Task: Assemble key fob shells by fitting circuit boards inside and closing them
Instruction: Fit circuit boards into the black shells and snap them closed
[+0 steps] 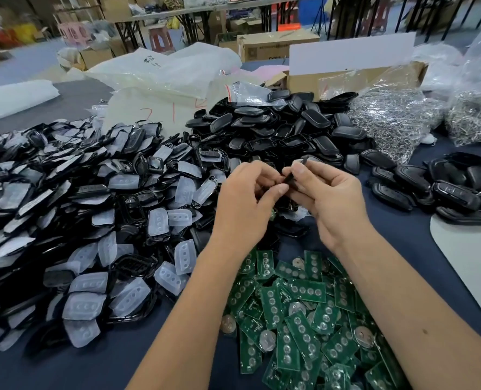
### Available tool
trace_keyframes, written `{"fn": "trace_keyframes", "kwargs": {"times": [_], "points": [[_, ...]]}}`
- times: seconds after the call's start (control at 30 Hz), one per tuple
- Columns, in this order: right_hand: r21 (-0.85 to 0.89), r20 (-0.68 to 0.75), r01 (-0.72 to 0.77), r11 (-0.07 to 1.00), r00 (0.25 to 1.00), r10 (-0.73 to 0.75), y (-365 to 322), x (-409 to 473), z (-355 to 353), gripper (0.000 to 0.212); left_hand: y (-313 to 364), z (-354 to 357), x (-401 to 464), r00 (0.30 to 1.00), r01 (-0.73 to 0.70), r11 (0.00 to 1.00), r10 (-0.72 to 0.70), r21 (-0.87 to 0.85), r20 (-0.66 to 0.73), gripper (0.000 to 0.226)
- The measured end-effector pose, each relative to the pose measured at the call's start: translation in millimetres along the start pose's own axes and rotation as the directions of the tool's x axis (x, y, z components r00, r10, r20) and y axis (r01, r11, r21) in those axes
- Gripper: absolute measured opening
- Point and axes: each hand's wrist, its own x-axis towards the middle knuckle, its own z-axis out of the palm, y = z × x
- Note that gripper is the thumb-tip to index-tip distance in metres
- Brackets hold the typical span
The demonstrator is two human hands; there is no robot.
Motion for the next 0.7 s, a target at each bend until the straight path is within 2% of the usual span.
{"fn": "trace_keyframes", "kwargs": {"times": [0.07,0.13,0.2,0.23,0.37,0.43,0.53,0.63,0.7], "points": [[0.007,0.009,-0.011,1.000,1.000,0.011,-1,5,-6,0.007,-11,-5,0,0.990,0.127,0.967,-0.138,0.220,0.034,0.030],[0.024,0.060,-0.049,0.998,0.997,0.048,-1,8,-10,0.010,-19,-9,-2,0.966,0.203,0.887,-0.251,0.415,0.064,0.044],[0.040,0.115,-0.074,0.996,0.991,0.069,0,8,-11,0.012,-20,-7,-3,0.946,0.239,0.857,-0.311,0.456,0.089,0.045],[0.042,0.137,-0.074,0.996,0.988,0.067,0,8,-11,0.015,-19,-6,-4,0.941,0.259,0.870,-0.325,0.419,0.093,0.043],[0.054,0.181,-0.072,0.996,0.982,0.061,-2,7,-13,0.025,-16,-3,-6,0.948,0.315,0.946,-0.317,0.080,0.014,0.028],[0.039,0.191,-0.086,0.996,0.979,0.077,-4,6,-12,0.028,-16,-4,-4,0.942,0.334,0.932,-0.337,-0.144,0.004,0.030],[0.018,0.243,-0.116,0.993,0.964,0.108,-4,3,-10,0.033,-14,-5,-3,0.886,0.406,0.777,-0.464,-0.481,-0.003,0.032],[0.041,0.276,-0.126,0.991,0.955,0.110,-5,0,-9,0.037,-14,-2,-4,0.823,0.436,0.681,-0.567,-0.588,-0.046,0.026],[0.043,0.254,-0.103,0.994,0.963,0.088,-4,0,-7,0.038,-12,0,-3,0.801,0.466,0.592,-0.598,-0.657,0.030,0.023]]}}
